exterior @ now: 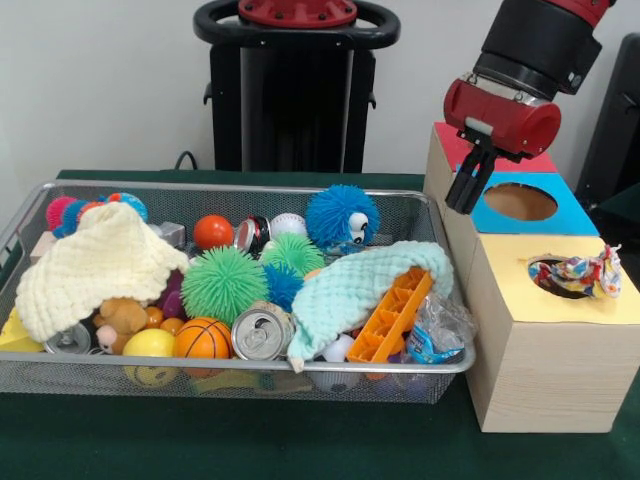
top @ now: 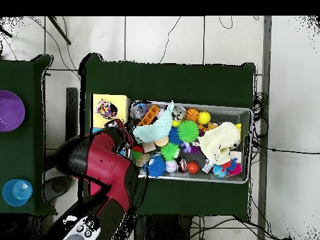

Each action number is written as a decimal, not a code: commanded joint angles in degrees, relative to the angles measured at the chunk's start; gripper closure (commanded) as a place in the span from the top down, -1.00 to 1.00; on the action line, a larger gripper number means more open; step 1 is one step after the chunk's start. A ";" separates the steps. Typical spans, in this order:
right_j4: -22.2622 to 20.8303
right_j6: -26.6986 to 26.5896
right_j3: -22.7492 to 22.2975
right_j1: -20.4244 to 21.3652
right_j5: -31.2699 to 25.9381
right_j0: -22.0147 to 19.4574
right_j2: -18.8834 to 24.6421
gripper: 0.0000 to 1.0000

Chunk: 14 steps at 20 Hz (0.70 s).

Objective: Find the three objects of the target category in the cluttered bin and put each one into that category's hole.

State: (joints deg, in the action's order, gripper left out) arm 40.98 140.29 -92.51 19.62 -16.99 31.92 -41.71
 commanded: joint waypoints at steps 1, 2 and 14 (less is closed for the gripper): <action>-1.12 9.15 4.08 -0.03 -3.84 -1.40 2.96 -1.00; -1.24 8.93 4.51 -0.20 -3.63 -1.44 2.80 -1.00; -3.11 2.81 4.22 1.81 4.01 -9.30 13.69 -1.00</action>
State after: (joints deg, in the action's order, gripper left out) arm 40.95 140.29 -89.59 20.83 -16.37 26.86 -39.83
